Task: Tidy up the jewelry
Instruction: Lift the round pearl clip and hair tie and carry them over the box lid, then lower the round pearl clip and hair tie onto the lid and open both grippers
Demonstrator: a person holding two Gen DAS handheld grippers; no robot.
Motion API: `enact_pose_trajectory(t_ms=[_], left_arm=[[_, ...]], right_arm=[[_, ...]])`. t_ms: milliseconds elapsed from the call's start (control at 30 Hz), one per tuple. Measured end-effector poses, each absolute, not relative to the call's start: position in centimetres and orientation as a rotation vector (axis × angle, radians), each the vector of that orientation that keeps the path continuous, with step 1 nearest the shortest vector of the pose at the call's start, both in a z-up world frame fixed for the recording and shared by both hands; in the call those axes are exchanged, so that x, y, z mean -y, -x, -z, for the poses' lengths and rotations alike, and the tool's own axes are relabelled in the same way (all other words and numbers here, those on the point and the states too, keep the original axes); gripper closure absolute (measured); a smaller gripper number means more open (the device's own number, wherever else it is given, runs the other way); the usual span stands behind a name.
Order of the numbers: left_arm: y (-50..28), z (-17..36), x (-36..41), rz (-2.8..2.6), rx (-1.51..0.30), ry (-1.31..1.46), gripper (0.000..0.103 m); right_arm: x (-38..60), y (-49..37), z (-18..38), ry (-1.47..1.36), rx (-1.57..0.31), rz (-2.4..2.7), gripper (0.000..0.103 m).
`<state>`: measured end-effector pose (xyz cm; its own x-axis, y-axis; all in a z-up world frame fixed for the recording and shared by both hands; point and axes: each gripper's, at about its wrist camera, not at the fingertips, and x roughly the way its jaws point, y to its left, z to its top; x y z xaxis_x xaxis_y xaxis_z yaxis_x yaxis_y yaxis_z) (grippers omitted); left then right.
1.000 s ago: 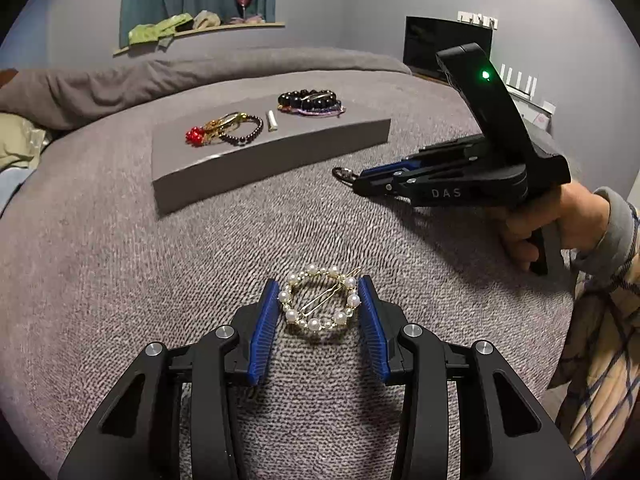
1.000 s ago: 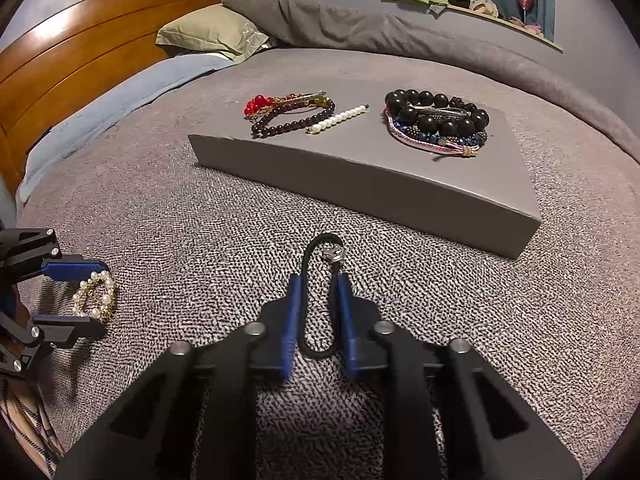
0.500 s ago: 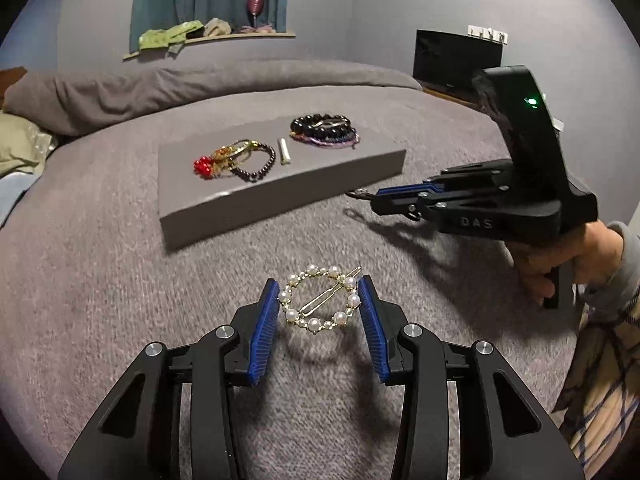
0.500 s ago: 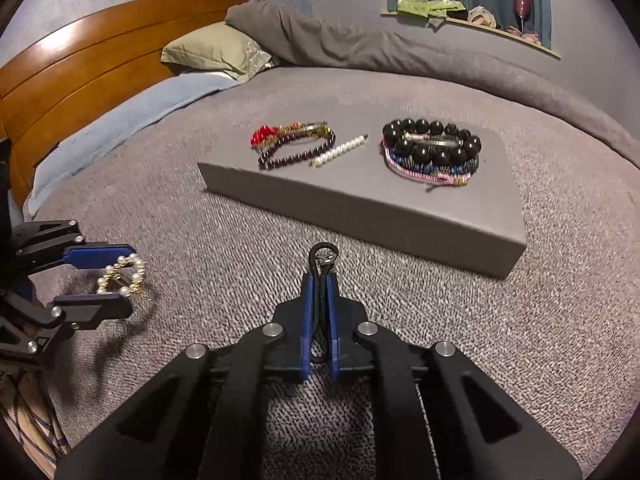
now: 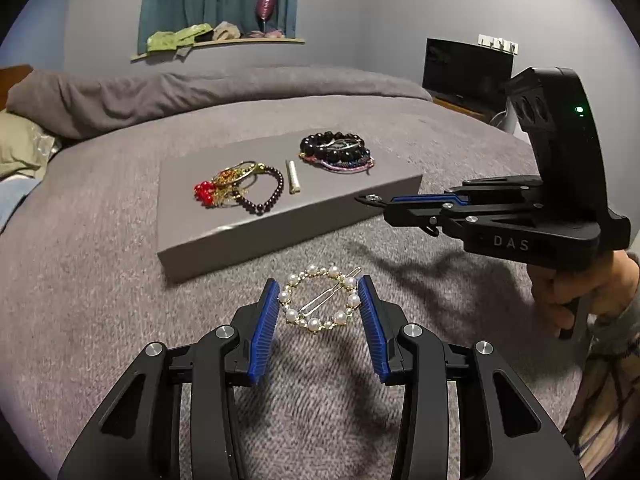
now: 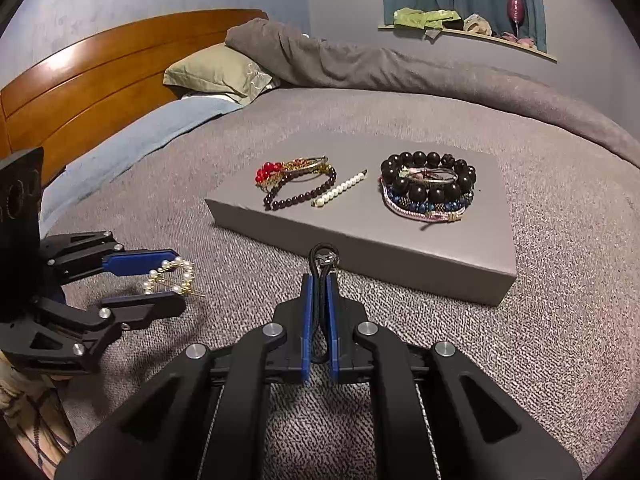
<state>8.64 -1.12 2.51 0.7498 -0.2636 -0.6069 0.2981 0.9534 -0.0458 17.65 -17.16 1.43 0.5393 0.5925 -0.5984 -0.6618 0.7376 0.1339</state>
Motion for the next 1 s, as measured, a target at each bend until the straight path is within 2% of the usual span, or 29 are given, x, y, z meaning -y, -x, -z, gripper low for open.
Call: enact_pose_trajectory(t_ms=[1000], left_arm=[[-18.6,-6.3,-0.7,0.187,-0.56,-0.038,0.061]], right_arm=[[15.2,-24.0,-5.4,0.07,-0.578,-0.681,0.096]])
